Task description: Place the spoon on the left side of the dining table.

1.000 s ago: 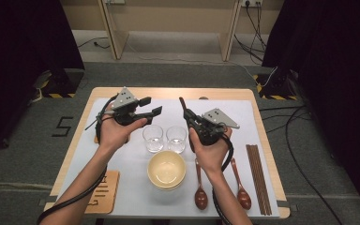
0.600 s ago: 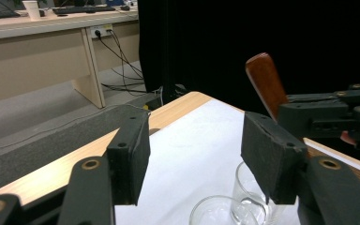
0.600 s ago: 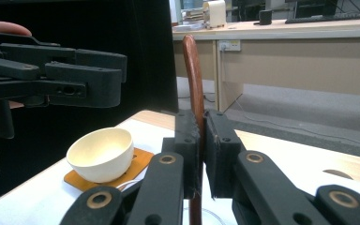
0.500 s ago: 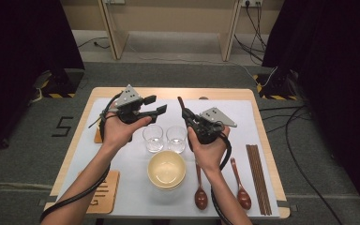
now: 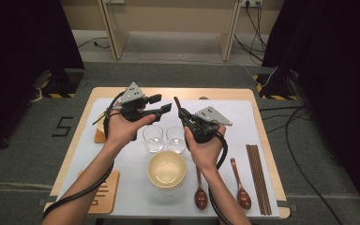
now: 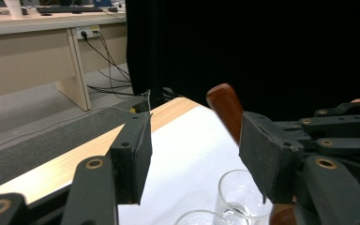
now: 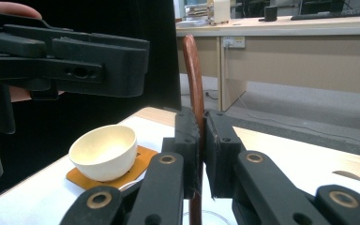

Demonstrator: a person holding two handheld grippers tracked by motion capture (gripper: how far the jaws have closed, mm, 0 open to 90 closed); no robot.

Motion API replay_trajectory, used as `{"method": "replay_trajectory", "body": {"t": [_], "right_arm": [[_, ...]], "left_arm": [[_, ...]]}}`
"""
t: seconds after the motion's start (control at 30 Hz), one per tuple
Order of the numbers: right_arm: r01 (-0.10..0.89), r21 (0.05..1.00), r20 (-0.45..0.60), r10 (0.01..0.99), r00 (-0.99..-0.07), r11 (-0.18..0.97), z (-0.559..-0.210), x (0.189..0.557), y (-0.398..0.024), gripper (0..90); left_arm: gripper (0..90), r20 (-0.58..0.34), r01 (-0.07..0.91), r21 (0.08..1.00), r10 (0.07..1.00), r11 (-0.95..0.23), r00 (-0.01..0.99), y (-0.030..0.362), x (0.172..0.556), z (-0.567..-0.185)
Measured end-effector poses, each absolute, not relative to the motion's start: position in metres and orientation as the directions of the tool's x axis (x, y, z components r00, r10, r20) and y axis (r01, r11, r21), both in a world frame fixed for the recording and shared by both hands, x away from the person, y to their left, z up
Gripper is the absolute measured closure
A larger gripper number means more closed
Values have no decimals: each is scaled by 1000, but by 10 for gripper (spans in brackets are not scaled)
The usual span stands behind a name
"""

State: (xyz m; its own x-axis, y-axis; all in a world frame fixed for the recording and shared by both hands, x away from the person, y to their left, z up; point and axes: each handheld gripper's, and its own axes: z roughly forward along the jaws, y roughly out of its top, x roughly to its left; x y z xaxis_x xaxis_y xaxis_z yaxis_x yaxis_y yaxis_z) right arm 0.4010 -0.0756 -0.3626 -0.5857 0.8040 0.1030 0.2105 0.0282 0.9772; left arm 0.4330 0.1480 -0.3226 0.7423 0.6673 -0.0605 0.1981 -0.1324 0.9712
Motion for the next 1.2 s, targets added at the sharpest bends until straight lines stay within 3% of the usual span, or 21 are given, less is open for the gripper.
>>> {"method": "replay_trajectory", "body": {"t": [0.43,1.2], "right_arm": [[213,976,99,798,-594,37,-364,402,-69,848],[186,981,77,796,-601,46,-359,400,-64,847]], "left_arm": [[494,-96,216,971,656,-104,749,137,439,-323],[722,-184,248,969,622,-18,761,130,435,-321]]}}
